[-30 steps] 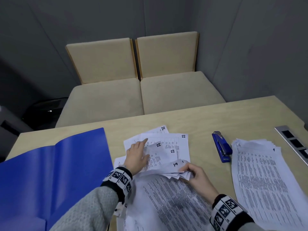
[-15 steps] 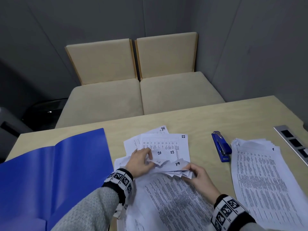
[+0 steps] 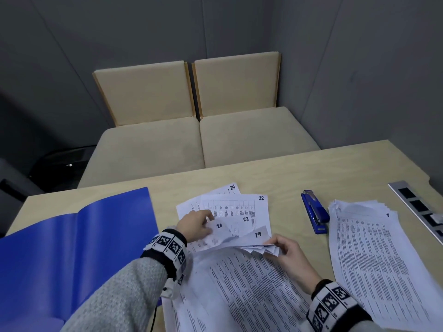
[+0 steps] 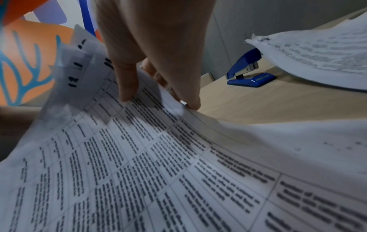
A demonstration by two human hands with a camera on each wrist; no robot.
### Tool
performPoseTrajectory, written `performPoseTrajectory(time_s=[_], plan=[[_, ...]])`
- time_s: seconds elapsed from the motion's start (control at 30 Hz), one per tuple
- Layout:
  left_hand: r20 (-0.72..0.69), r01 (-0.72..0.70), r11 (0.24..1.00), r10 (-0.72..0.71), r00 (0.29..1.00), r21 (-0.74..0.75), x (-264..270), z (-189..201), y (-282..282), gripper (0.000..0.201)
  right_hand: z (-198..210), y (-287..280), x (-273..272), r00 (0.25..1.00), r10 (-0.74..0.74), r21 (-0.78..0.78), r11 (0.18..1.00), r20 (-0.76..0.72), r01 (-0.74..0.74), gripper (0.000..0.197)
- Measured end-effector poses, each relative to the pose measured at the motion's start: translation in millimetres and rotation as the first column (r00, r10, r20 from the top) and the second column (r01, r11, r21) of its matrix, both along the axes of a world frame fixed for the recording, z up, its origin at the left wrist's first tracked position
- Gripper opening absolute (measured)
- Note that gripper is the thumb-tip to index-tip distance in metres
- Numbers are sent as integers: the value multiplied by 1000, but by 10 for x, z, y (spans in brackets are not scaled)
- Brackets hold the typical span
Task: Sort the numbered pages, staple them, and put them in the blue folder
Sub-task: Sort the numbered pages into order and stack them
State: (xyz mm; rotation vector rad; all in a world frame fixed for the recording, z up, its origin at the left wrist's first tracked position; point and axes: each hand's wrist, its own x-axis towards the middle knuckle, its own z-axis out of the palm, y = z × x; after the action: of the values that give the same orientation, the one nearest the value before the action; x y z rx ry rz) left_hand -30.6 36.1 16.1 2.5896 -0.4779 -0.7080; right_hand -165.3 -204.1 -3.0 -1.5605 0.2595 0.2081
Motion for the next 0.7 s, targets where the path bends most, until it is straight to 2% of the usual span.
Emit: performPoseTrajectory(time_s=[0.03, 0.07, 0.17, 0.23, 0.3, 0.37, 0.47, 0.53, 0.57, 0.7], plan=[[103, 32, 999, -36, 994, 43, -3, 42, -2, 6, 4, 3, 2, 1000, -1, 10, 1000, -4, 1, 10], [221, 43, 996, -59, 973, 74, -15, 85, -8, 14, 4, 4, 2, 1000, -5, 16, 1000, -6, 5, 10], [527, 104, 990, -140, 838, 98, -71, 241, 3, 12, 9, 6, 6, 1000, -8, 13, 1000, -9, 8, 9], [633, 103, 984, -172, 755, 145, -101, 373, 22, 37, 27, 15, 4, 1000, -6, 25, 1000, -2, 6, 12], [702, 68, 987, -151, 696, 144, -119, 611, 58, 52, 73, 22, -11, 1000, 0, 23, 1000, 9, 0, 11], [784, 17, 995, -85, 616, 95, -129, 897, 118, 59, 150, 3, -23, 1000, 16, 20, 1000, 12, -17, 6], [875, -24, 1000, 4, 484, 9, -142, 1377, 206, 58, 395, -52, -5, 1000, 13, 34, 999, 25, -13, 29], [892, 7, 999, 28, 451, -34, -168, 1701, 229, 50, 665, -87, 26, 996, -15, 91, 996, 88, 7, 52], [889, 44, 998, 19, 458, -44, -189, 1861, 220, 45, 835, -91, 54, 991, -34, 124, 992, 129, 18, 57], [799, 220, 975, -125, 589, -10, -231, 2316, 93, 22, 1466, -50, 222, 932, -13, 115, 993, 361, -31, 35]])
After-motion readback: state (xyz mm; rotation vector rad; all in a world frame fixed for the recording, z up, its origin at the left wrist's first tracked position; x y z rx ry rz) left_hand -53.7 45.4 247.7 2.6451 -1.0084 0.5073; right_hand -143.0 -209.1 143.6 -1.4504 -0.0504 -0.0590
